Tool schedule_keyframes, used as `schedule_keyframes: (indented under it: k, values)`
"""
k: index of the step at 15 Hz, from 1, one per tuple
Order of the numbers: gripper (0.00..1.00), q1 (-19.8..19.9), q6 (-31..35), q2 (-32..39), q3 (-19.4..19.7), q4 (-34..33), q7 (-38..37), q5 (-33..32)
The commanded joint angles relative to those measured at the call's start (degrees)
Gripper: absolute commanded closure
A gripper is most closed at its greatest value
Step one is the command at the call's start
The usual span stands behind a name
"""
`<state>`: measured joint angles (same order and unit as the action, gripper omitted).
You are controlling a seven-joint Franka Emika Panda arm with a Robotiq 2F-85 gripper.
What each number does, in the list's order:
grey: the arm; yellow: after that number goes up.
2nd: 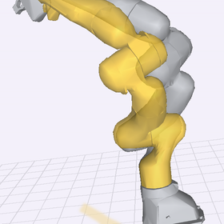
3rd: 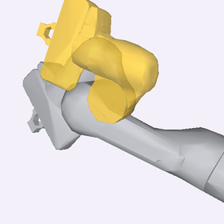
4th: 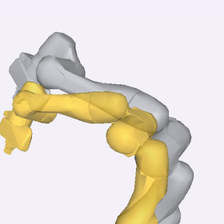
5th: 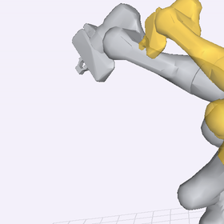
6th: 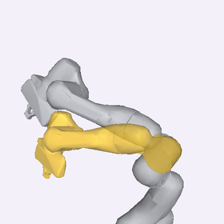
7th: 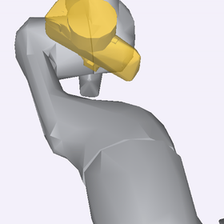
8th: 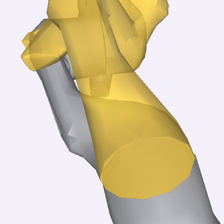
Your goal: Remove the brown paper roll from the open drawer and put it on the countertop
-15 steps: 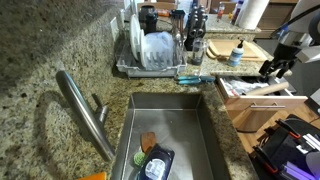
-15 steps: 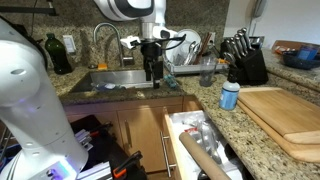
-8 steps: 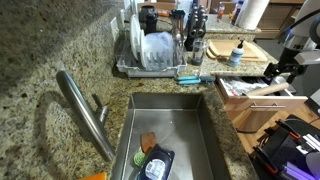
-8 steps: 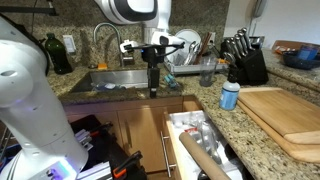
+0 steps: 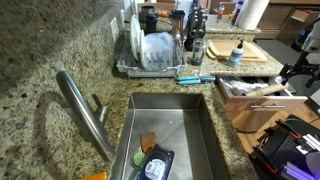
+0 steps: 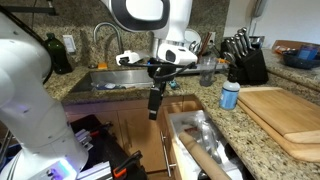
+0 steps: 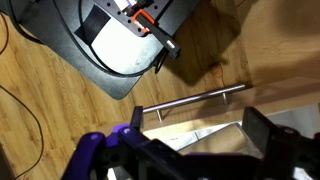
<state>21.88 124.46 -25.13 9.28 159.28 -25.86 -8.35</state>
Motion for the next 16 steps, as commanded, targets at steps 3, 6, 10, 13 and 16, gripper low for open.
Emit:
schedule_keyframes:
  k: [3,6,10,13,16]
  values:
    - [0.00,5.1,0.3,4.6,-1.2,-1.9,-13.7,-5.5]
    - [0.00,10.4,2.3,5.9,3.0,0.2,-19.1,-11.8]
    - [0.00,11.3,0.8,6.5,6.0,-0.7,-21.5,-12.5]
    - [0.00,12.2,1.3,9.0,5.5,-1.6,-28.4,-13.8]
    - [0.00,14.2,6.6,12.3,6.7,-4.1,-39.1,-16.9]
